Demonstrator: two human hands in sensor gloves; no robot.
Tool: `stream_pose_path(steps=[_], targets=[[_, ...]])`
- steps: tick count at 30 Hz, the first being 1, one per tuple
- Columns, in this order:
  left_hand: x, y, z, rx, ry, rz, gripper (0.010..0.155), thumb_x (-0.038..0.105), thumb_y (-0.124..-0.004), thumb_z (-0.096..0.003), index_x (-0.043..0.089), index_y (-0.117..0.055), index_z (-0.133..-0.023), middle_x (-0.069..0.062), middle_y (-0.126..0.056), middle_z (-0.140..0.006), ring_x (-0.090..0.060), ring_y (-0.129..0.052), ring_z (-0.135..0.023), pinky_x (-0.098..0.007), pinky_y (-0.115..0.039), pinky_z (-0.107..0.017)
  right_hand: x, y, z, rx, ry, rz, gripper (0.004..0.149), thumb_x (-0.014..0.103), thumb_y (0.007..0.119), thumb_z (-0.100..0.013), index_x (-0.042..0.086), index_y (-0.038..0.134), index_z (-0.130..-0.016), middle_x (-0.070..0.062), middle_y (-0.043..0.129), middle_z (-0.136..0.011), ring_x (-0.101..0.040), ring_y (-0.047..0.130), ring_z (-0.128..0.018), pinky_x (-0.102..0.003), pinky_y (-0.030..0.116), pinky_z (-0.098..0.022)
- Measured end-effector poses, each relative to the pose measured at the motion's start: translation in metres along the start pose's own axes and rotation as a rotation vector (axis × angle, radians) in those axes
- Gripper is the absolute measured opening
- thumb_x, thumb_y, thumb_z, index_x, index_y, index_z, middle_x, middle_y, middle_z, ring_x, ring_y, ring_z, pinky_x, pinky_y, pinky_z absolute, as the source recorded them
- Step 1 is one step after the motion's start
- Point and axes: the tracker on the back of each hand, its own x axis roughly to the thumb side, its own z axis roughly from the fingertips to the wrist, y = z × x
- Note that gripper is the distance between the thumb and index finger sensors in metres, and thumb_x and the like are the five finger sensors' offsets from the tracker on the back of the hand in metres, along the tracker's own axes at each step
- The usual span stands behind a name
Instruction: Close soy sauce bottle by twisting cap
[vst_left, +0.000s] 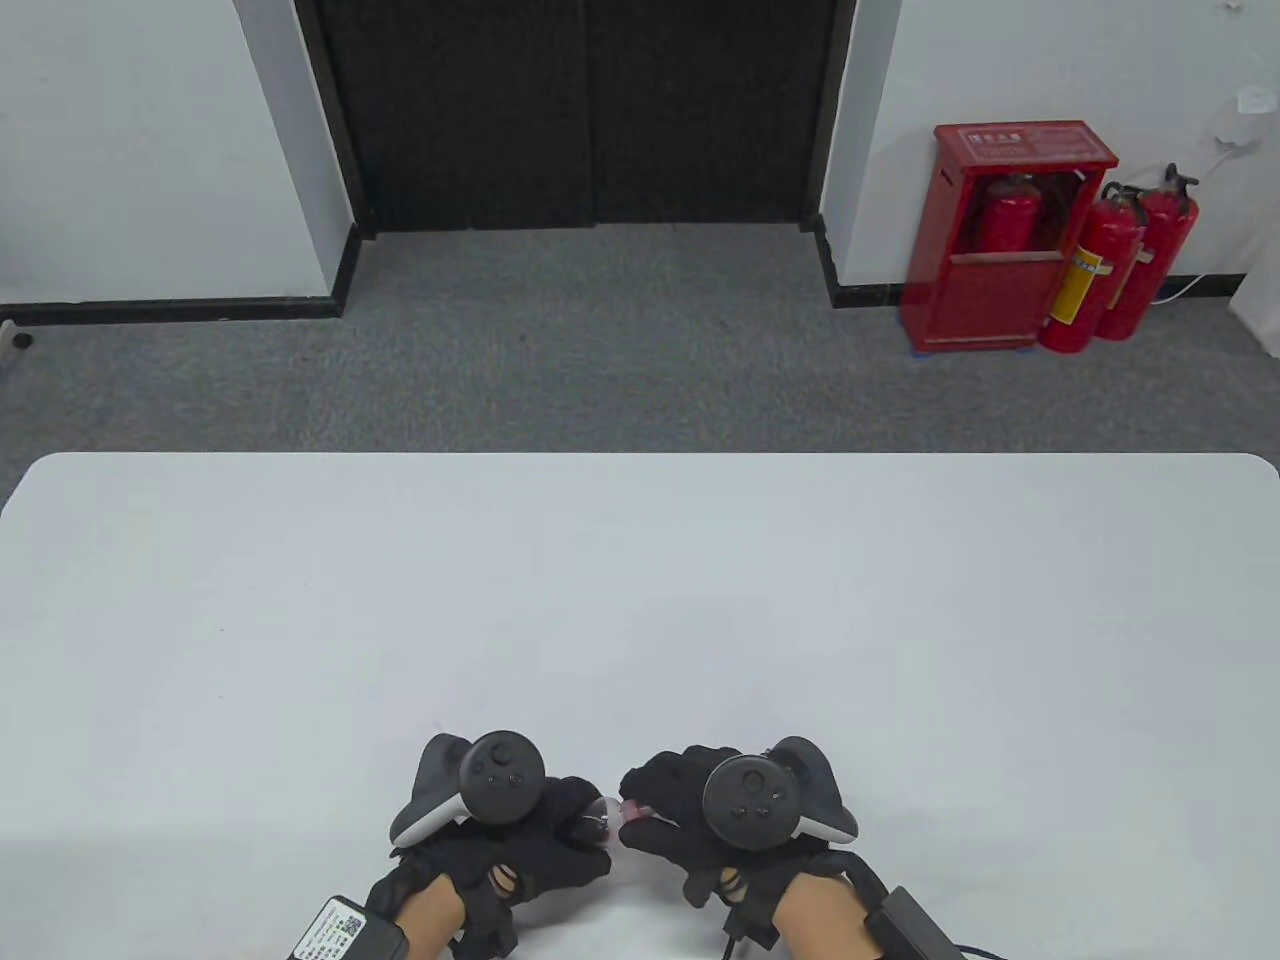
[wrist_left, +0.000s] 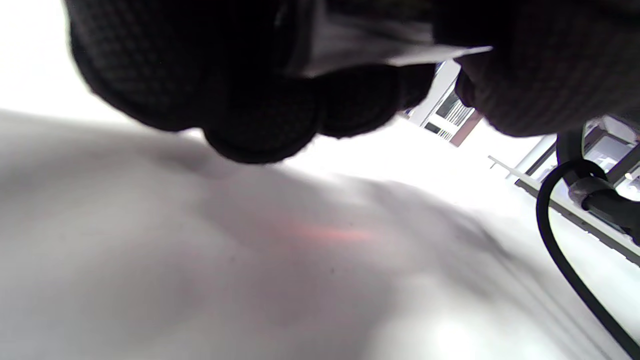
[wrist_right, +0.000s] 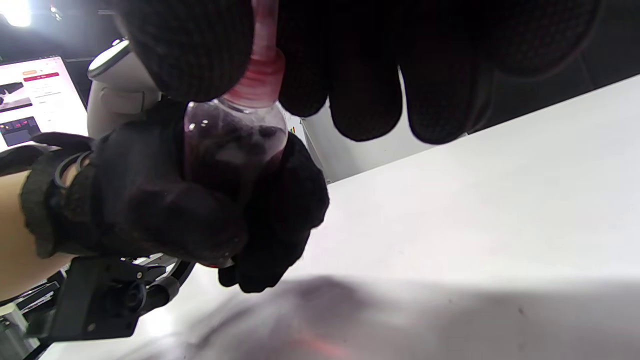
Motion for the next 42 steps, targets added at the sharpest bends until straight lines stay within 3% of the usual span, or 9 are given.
stream_pose_path(steps=[5, 10, 15, 21, 29, 32, 37, 40, 42], targets=[[0.009, 0.007, 0.004, 0.083, -0.052, -0.046, 0.058, 0.071, -0.095, -0.0317, 0.044, -0.086, -0.083, 0.021, -0.102, -0.068, -0.013, -0.113, -0.05, -0.038, -0.093, -0.035, 0.004, -0.006, 0.002, -0.048, -0.032, -0.057, 0.058, 0.054, 0.083, -0.04, 0.007, 0.093, -0.072, -0.015, 0.104, -0.058, -0.039, 0.101, -0.037, -0.058, 0.08, -0.031], [0.012, 0.005, 0.003, 0.062, -0.058, -0.037, 0.058, 0.072, -0.094, -0.0316, 0.044, -0.087, -0.081, 0.021, -0.103, -0.065, -0.013, -0.114, -0.047, -0.038, -0.093, -0.034, 0.001, -0.006, 0.004, -0.041, 0.027, -0.111, 0.057, 0.056, 0.083, -0.04, 0.006, 0.097, -0.065, -0.013, 0.106, -0.047, -0.035, 0.103, -0.027, -0.056, 0.082, -0.026], [0.016, 0.011, 0.007, 0.128, -0.045, -0.102, 0.058, 0.072, -0.094, -0.0317, 0.043, -0.087, -0.082, 0.021, -0.104, -0.064, -0.013, -0.114, -0.046, -0.038, -0.093, -0.033, -0.009, -0.004, 0.001, -0.008, 0.21, -0.305, 0.057, 0.056, 0.085, -0.04, 0.006, 0.098, -0.065, -0.013, 0.107, -0.047, -0.035, 0.104, -0.029, -0.056, 0.082, -0.028], [0.019, 0.009, 0.007, 0.142, -0.051, -0.128, 0.06, 0.072, -0.094, -0.0314, 0.042, -0.087, -0.083, 0.021, -0.104, -0.064, -0.012, -0.115, -0.045, -0.038, -0.094, -0.033, -0.017, -0.002, 0.003, 0.03, 0.283, -0.37, 0.056, 0.056, 0.084, -0.041, 0.007, 0.098, -0.065, -0.013, 0.107, -0.047, -0.035, 0.103, -0.031, -0.056, 0.081, -0.029], [0.022, 0.01, 0.007, 0.135, -0.048, -0.175, 0.061, 0.072, -0.094, -0.0317, 0.042, -0.087, -0.084, 0.021, -0.104, -0.064, -0.012, -0.115, -0.044, -0.037, -0.094, -0.033, -0.034, 0.012, 0.006, 0.082, 0.439, -0.606, 0.056, 0.055, 0.084, -0.041, 0.006, 0.098, -0.064, -0.013, 0.107, -0.046, -0.035, 0.104, -0.029, -0.056, 0.082, -0.028], [0.02, 0.008, 0.006, 0.112, -0.038, -0.186, 0.062, 0.073, -0.093, -0.032, 0.042, -0.086, -0.085, 0.021, -0.103, -0.065, -0.012, -0.114, -0.046, -0.037, -0.094, -0.034, -0.035, 0.016, 0.006, 0.091, 0.421, -0.579, 0.056, 0.056, 0.083, -0.041, 0.007, 0.096, -0.067, -0.013, 0.106, -0.05, -0.036, 0.103, -0.034, -0.057, 0.081, -0.031], [0.012, 0.003, 0.003, 0.041, 0.001, -0.106, 0.064, 0.074, -0.091, -0.0327, 0.042, -0.083, -0.088, 0.021, -0.102, -0.069, -0.012, -0.113, -0.051, -0.037, -0.093, -0.037, -0.033, 0.014, 0.005, 0.112, 0.386, -0.51, 0.059, 0.055, 0.081, -0.041, 0.012, 0.088, -0.08, -0.015, 0.099, -0.076, -0.045, 0.098, -0.059, -0.064, 0.075, -0.044], [0.01, 0.004, 0.003, 0.043, 0.008, -0.029, 0.064, 0.073, -0.091, -0.0329, 0.042, -0.082, -0.088, 0.02, -0.101, -0.07, -0.013, -0.112, -0.052, -0.038, -0.092, -0.038, -0.034, -0.003, 0.01, 0.028, 0.344, -0.502, 0.073, 0.06, 0.074, -0.041, 0.016, 0.071, -0.098, -0.017, 0.081, -0.099, -0.049, 0.083, -0.082, -0.068, 0.068, -0.052], [0.009, 0.005, 0.003, 0.044, 0.011, -0.038, 0.065, 0.073, -0.09, -0.0332, 0.042, -0.081, -0.089, 0.02, -0.1, -0.072, -0.013, -0.112, -0.054, -0.038, -0.092, -0.039, -0.038, -0.015, 0.015, -0.022, 0.321, -0.493, 0.073, 0.059, 0.072, -0.042, 0.021, 0.063, -0.104, -0.016, 0.067, -0.111, -0.05, 0.068, -0.096, -0.071, 0.061, -0.057]])
